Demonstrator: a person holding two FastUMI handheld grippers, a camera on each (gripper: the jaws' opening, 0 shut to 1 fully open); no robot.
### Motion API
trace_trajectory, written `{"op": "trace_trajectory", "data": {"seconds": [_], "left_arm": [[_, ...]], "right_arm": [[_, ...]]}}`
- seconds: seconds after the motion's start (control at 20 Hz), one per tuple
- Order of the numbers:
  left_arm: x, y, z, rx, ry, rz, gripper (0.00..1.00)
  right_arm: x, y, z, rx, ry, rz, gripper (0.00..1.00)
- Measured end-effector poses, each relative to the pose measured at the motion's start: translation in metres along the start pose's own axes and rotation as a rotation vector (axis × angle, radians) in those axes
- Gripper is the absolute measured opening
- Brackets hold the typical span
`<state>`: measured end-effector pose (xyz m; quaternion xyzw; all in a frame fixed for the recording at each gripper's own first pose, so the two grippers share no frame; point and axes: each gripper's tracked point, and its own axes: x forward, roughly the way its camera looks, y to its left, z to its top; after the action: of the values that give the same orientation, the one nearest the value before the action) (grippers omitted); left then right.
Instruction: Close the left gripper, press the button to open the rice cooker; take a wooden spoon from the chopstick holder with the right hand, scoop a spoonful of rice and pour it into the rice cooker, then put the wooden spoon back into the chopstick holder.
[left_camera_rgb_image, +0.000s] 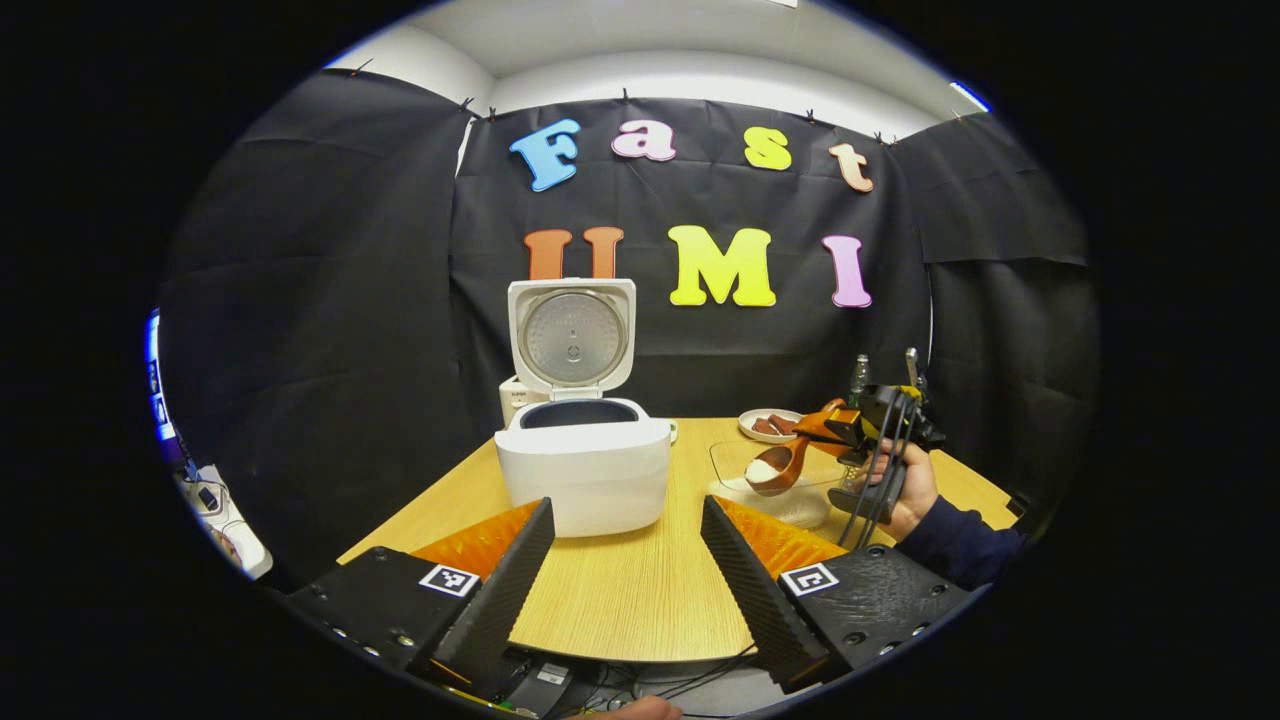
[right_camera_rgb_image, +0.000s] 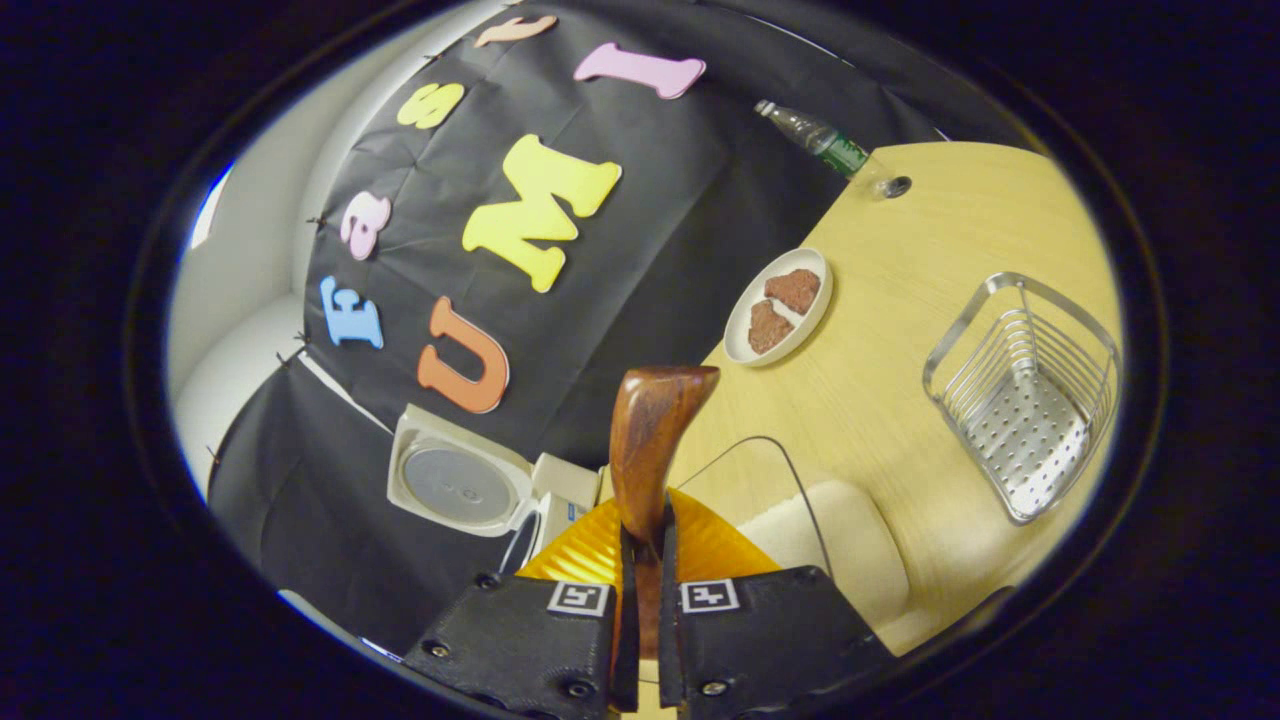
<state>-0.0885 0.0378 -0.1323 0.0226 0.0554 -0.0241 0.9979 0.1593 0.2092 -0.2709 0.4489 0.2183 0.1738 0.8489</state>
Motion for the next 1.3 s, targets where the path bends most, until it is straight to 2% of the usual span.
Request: {"op": "trace_trajectory", "data": {"seconds": [0.2, 0.4, 0.5, 0.7, 0.95, 1.2, 1.3], "left_arm": [[0.009, -0.006, 0.022, -0.004, -0.023, -0.004, 0.94], [0.019, -0.002, 0.036, -0.01, -0.031, 0.009, 0.94], [0.025, 0.005, 0.045, -0.015, -0.043, 0.024, 0.94], [0.034, 0.012, 0.053, -0.019, -0.058, 0.025, 0.94], [0.037, 0.025, 0.059, -0.031, -0.077, 0.023, 0.94], [0.033, 0.035, 0.06, -0.07, -0.086, -0.001, 0.94], [0.033, 0.046, 0.059, -0.077, -0.087, 0.02, 0.94]], "right_arm": [[-0.016, 0.012, 0.028, 0.167, -0.019, 0.084, 0.12], [-0.032, 0.038, 0.062, 0.485, -0.033, 0.264, 0.12], [-0.028, 0.047, 0.059, 0.541, 0.005, 0.294, 0.12], [-0.021, 0.066, 0.071, 0.463, -0.026, 0.281, 0.12], [-0.009, 0.109, 0.075, 0.34, -0.025, 0.274, 0.12], [0.038, 0.15, 0.057, 0.215, 0.035, 0.245, 0.12], [0.059, 0.167, 0.047, 0.158, 0.057, 0.24, 0.12]]}}
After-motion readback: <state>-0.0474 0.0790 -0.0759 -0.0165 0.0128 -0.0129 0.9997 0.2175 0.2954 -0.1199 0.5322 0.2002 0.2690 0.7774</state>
